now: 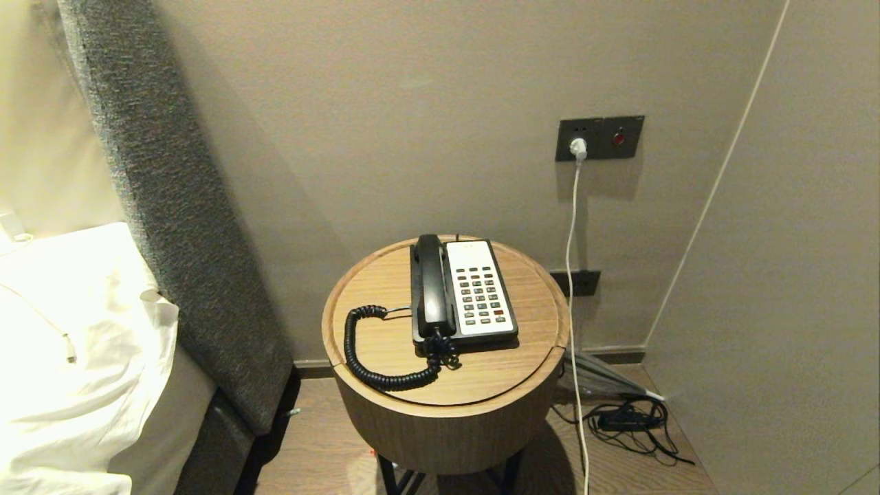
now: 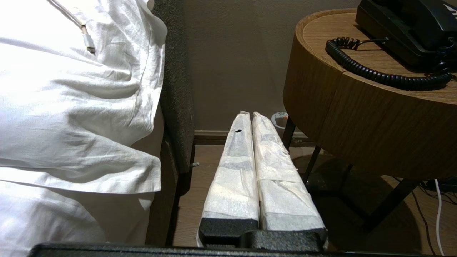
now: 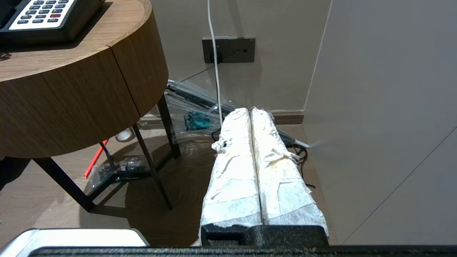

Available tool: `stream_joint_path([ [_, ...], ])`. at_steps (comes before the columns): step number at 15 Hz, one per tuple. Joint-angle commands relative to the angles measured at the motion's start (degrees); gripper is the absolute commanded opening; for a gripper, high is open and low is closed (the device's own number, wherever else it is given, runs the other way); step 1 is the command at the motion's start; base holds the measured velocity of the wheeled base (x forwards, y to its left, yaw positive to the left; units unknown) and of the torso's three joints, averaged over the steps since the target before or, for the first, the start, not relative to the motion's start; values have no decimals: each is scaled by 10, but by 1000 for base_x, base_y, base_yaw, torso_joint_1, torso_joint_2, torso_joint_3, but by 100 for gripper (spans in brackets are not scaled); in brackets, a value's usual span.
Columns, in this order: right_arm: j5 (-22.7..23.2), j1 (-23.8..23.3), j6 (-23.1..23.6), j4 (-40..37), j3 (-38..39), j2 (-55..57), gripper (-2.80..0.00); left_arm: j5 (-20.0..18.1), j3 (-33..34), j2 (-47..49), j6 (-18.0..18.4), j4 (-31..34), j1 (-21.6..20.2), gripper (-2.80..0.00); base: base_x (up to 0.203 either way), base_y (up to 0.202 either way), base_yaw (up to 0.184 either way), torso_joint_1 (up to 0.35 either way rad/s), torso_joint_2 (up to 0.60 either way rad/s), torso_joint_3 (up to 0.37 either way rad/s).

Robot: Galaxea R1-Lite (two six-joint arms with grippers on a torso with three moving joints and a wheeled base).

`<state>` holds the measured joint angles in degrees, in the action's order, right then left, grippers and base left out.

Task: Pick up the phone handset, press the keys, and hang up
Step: Pick up the desk phone handset

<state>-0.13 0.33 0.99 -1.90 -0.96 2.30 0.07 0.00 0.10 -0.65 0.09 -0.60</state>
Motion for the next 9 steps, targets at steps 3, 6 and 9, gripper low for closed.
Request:
stream_joint_path([
  [3, 0, 0, 1, 0, 0, 1, -280, 0, 0, 0, 0, 0, 0, -280, 0, 0, 0, 0, 0, 0],
  [6, 0, 0, 1, 0, 0, 0, -280, 0, 0, 0, -1, 0, 0, -280, 0, 0, 0, 0, 0, 0],
  [9, 0, 0, 1, 0, 0, 0, -280, 0, 0, 1, 2, 0, 0, -280, 0, 0, 0, 0, 0, 0],
])
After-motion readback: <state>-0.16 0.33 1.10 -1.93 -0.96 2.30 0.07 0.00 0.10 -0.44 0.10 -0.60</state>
